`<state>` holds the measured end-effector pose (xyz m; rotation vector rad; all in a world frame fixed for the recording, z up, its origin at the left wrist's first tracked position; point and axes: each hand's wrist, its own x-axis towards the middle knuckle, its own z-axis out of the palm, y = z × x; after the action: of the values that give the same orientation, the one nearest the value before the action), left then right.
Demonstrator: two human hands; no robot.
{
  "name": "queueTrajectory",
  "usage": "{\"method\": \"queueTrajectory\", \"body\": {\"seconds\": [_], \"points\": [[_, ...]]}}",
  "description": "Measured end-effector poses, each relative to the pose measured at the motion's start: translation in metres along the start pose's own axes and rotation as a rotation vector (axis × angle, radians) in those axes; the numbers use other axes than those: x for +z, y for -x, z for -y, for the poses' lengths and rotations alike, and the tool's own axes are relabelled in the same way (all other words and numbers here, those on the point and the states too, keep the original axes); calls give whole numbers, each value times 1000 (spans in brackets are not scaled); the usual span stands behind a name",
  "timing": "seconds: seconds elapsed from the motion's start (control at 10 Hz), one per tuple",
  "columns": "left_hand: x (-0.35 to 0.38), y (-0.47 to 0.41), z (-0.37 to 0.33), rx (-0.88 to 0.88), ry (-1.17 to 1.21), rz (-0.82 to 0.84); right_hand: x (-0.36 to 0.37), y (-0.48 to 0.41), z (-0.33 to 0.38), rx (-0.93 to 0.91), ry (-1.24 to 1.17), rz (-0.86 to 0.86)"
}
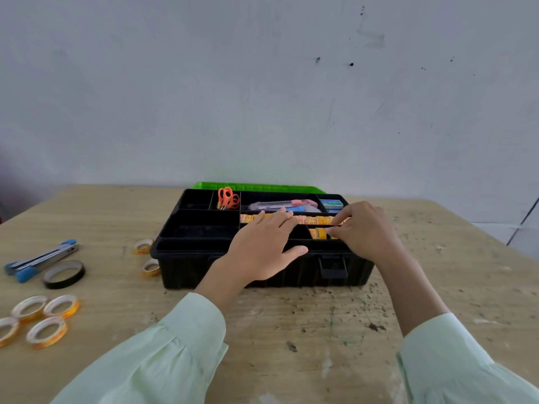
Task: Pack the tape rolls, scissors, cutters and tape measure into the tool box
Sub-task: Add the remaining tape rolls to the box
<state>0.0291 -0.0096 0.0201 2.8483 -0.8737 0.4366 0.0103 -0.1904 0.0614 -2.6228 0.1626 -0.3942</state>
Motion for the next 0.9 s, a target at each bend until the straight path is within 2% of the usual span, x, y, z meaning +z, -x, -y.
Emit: {"method": "queueTrajectory", "body": {"seconds": [0.3, 0.7, 0.8, 0.9], "points": [[1, 0, 2, 4, 36, 7, 3, 4, 1, 31, -75, 72], [-3, 2, 2, 0, 62, 2, 7, -5, -11, 19, -98, 57], [-9, 10, 3, -12, 226, -109, 6, -3, -3, -5, -101, -47], [-14, 23, 16, -32, 372, -374, 13, 4, 21, -124, -193, -187]]}}
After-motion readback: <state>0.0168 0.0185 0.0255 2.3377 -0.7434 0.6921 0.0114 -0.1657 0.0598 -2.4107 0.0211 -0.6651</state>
